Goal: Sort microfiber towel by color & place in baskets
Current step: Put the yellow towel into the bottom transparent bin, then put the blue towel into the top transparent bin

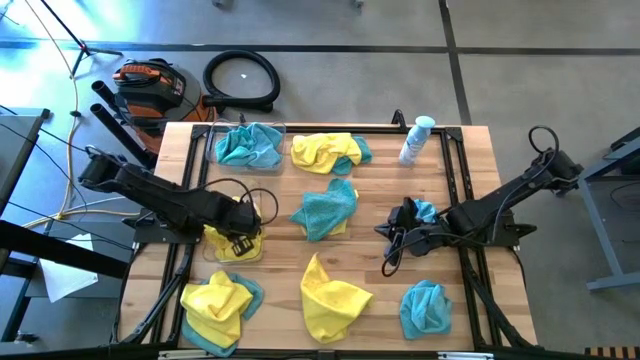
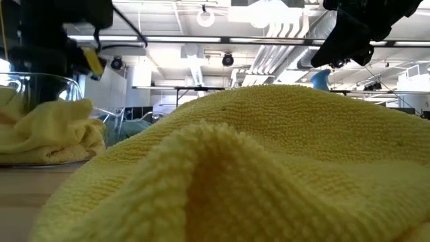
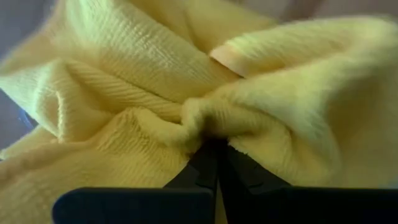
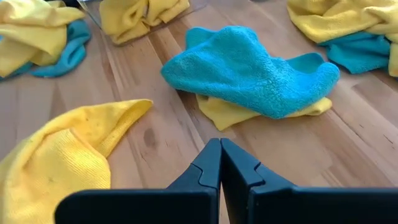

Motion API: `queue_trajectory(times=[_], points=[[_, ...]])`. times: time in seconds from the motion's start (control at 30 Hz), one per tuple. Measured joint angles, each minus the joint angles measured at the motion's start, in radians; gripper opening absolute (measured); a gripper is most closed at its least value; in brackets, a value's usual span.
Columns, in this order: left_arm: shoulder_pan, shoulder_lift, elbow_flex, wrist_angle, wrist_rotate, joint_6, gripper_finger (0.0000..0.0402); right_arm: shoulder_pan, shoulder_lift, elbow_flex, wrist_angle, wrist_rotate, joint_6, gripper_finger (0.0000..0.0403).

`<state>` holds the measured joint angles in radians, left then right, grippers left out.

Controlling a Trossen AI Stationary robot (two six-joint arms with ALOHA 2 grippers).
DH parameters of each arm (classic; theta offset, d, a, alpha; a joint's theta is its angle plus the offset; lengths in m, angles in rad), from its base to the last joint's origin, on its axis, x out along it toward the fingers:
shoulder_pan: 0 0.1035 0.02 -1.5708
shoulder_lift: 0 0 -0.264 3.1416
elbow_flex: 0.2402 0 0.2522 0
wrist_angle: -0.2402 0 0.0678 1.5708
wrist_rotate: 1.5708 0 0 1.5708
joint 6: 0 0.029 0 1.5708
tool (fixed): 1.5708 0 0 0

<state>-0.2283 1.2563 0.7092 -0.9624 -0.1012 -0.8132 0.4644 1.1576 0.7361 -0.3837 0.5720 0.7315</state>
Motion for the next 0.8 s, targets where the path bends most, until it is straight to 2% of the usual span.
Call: queue_trajectory(times=[0.33,0.53,0.8], points=[[0.006,0.050,-0.021,-0.001,-0.008,-0.047,0.0000,-0.013,0.000,0.000,-0.023,0.007,-0.026,0.0000],[0.004,0.005,0.084,-0.088,-0.009,-0.073,0.0000,-0.026,0.000,0.001,-0.023,0.007,-0.034,0.0000],[0.004,-0.049,0.266,-0.227,-0.069,-0.076,0.0000,-0.027,0.000,0.001,-0.022,0.008,-0.044,0.0000]])
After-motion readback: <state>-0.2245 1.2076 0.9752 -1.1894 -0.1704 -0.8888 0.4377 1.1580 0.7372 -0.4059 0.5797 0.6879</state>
